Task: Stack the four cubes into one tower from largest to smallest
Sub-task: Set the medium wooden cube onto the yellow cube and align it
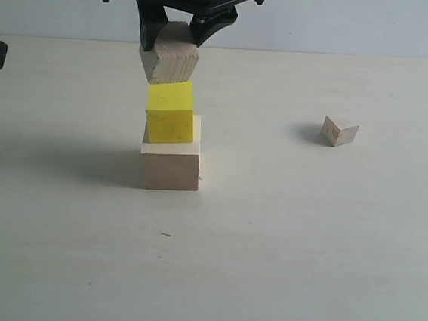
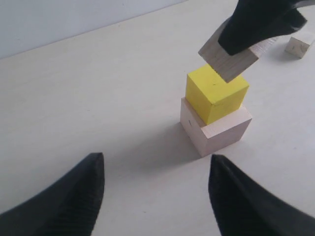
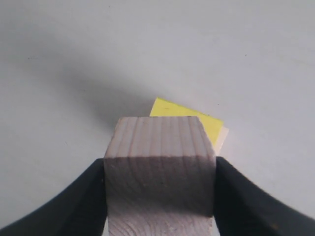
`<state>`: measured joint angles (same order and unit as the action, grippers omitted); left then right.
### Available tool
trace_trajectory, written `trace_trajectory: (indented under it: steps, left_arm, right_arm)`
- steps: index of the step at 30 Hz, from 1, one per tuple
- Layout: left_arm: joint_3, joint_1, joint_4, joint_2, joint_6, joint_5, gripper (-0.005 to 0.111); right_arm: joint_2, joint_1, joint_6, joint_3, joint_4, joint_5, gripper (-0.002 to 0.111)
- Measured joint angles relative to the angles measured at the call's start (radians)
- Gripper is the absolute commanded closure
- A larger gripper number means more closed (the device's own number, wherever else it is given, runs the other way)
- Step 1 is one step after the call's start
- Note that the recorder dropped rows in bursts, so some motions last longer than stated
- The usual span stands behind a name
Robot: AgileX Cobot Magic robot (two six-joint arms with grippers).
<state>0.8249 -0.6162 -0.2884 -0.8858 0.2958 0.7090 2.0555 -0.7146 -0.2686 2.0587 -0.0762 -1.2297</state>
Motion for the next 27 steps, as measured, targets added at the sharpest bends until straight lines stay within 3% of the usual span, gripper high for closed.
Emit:
trace_trajectory:
  steps: [27]
  left_arm:
    - [0.0, 0.0, 0.007, 0.0, 0.0, 0.02, 0.046]
  right_arm:
    - [0.093, 0.0, -0.056, 0.056, 0.004, 0.0, 0.108]
